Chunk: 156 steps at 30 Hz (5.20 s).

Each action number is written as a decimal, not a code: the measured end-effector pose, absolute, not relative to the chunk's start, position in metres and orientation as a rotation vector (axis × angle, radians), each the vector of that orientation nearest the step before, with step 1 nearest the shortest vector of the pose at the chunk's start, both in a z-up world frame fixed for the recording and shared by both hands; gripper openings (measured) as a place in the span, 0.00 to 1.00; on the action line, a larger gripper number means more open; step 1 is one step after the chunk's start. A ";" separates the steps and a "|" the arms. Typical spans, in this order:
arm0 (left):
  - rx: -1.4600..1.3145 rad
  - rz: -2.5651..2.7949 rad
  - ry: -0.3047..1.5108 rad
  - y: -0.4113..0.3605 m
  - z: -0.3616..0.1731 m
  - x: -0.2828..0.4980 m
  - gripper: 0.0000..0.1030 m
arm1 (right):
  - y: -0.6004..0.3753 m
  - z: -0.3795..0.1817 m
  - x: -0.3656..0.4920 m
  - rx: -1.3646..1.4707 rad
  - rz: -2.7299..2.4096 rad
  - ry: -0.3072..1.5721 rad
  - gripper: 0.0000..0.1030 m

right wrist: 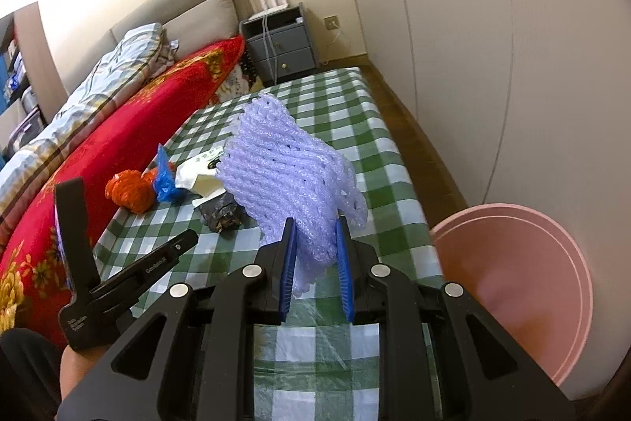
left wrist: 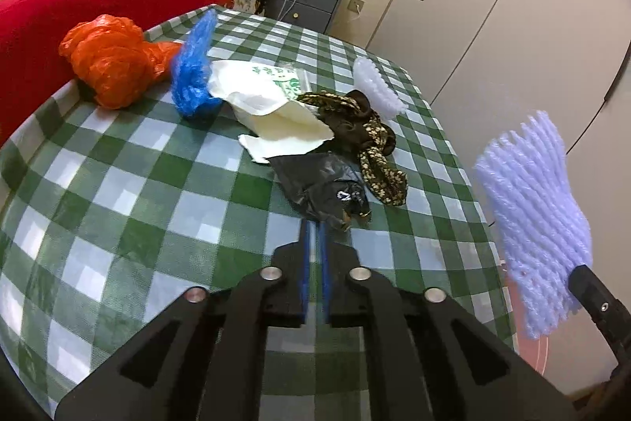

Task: Collect trash
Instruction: 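Lift the lavender foam net with the right gripper and carry it toward the pink bin, then open the right gripper over the pink bin to drop the foam net, then grasp the blue plastic bag with the left gripper while the right grasps the gold-patterned cloth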

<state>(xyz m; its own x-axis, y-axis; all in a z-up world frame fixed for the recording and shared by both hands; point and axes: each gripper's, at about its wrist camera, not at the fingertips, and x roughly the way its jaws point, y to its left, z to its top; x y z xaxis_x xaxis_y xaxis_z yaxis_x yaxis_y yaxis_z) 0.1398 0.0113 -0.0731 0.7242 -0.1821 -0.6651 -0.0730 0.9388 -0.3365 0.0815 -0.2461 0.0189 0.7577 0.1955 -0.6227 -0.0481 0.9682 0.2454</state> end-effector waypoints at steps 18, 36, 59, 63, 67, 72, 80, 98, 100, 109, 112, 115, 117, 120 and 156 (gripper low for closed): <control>-0.370 0.037 0.824 0.008 -0.086 0.193 0.52 | -0.253 0.000 0.106 0.271 0.109 0.738 0.20; -0.279 0.009 0.727 0.000 -0.061 0.162 0.04 | -0.252 0.021 0.092 0.248 0.124 0.687 0.20; -0.192 -0.073 0.611 -0.023 0.000 0.084 0.04 | -0.285 0.077 0.019 0.177 0.025 0.585 0.20; -0.187 -0.099 0.600 -0.031 0.005 0.078 0.04 | -0.297 0.079 0.011 0.180 -0.006 0.583 0.20; -0.179 -0.137 0.593 -0.046 0.007 0.073 0.04 | -0.304 0.080 0.005 0.181 -0.036 0.585 0.20; -0.172 -0.181 0.587 -0.064 0.008 0.073 0.04 | -0.321 0.082 0.001 0.191 -0.086 0.579 0.20; -0.176 -0.267 0.585 -0.099 0.007 0.078 0.04 | -0.350 0.080 -0.005 0.214 -0.191 0.591 0.20; -0.140 -0.443 0.635 -0.179 -0.018 0.092 0.04 | -0.387 0.058 0.005 0.253 -0.321 0.646 0.20; -0.136 -0.455 0.645 -0.187 -0.022 0.094 0.04 | -0.390 0.056 0.007 0.263 -0.338 0.652 0.20; -0.124 -0.511 0.675 -0.211 -0.037 0.103 0.04 | -0.400 0.046 0.018 0.282 -0.378 0.682 0.23; -0.120 -0.531 0.687 -0.216 -0.041 0.106 0.05 | -0.402 0.044 0.019 0.292 -0.390 0.691 0.27; -0.145 -0.551 0.704 -0.213 -0.045 0.108 0.11 | -0.404 0.043 0.021 0.301 -0.403 0.694 0.32; -0.152 -0.543 0.707 -0.208 -0.045 0.109 0.11 | -0.403 0.043 0.021 0.299 -0.404 0.696 0.39; -0.181 -0.535 0.710 -0.200 -0.044 0.110 0.11 | -0.400 0.042 0.022 0.290 -0.402 0.698 0.41; -0.215 -0.143 0.627 -0.040 -0.042 0.116 0.11 | -0.276 0.015 0.072 0.271 0.017 0.646 0.27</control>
<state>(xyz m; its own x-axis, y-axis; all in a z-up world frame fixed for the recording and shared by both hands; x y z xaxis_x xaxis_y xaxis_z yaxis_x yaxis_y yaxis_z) 0.1162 -0.0395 -0.0420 0.8013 -0.1970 -0.5649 0.0675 0.9680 -0.2417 0.0722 -0.2755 0.0150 0.7999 0.0996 -0.5918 0.0685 0.9645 0.2549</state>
